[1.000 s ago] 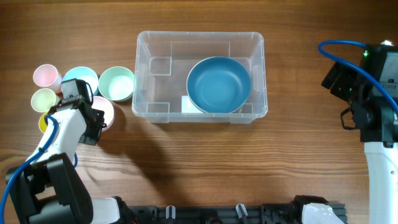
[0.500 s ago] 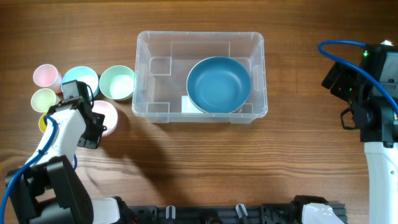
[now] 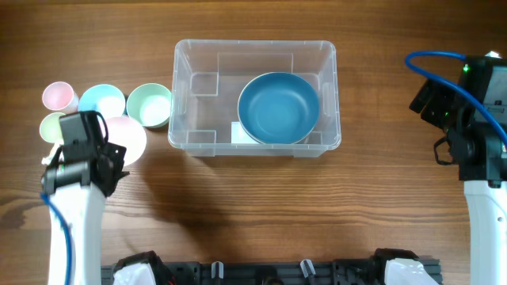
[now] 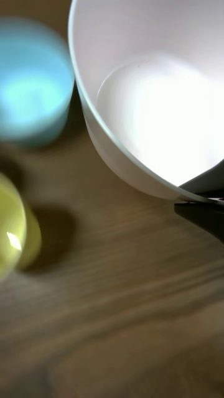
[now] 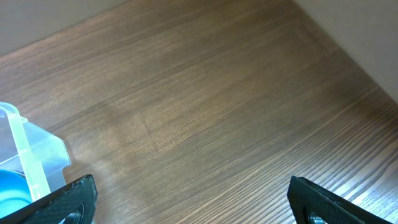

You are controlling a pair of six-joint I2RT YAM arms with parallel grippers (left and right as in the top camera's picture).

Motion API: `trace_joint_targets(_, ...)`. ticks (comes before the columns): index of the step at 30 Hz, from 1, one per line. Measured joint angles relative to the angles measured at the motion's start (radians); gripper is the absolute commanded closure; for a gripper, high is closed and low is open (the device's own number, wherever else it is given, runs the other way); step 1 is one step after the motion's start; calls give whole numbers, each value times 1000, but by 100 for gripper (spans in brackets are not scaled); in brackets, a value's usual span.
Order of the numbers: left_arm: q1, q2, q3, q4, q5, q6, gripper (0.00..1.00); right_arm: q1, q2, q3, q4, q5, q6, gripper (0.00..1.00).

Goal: Pack container
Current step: 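Lift the white bowl with the left gripper toward the container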

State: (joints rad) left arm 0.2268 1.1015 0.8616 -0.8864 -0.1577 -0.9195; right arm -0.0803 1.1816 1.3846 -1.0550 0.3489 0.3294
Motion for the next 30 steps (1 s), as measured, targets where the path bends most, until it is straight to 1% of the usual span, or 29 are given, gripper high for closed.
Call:
trace_joint_targets(4,-84,-150,34,98,89,122,96,0,0,0,0,0,0,0)
trace_joint_targets(9,-224,-248,67,287,200,233,96,0,0,0,0,0,0,0)
trace_joint_targets(13,-332,-230,73,397,235,273,96,0,0,0,0,0,0,0)
trace_joint_targets(15,-372,-188,77,447,239,291,96,0,0,0,0,0,0,0)
trace_joint_targets(17,-415,-109,97,465,238,319,96,0,0,0,0,0,0,0)
trace_joint_targets(20,-459,31,160,432,230,362,96,0,0,0,1,0,0,0)
trace_joint_targets(22,-480,137,243,372,223,394,96,0,0,0,0,0,0,0)
trace_joint_targets(24,-496,257,389,248,208,426,96,0,0,0,0,0,0,0)
trace_joint_targets(26,-502,353,528,182,186,456,96,0,0,0,1,0,0,0)
trace_joint_targets(27,-504,404,612,125,173,471,96,0,1,0,0,0,0,0)
trace_joint_targets(30,-504,523,800,55,129,511,96,0,1,0,0,0,0,0)
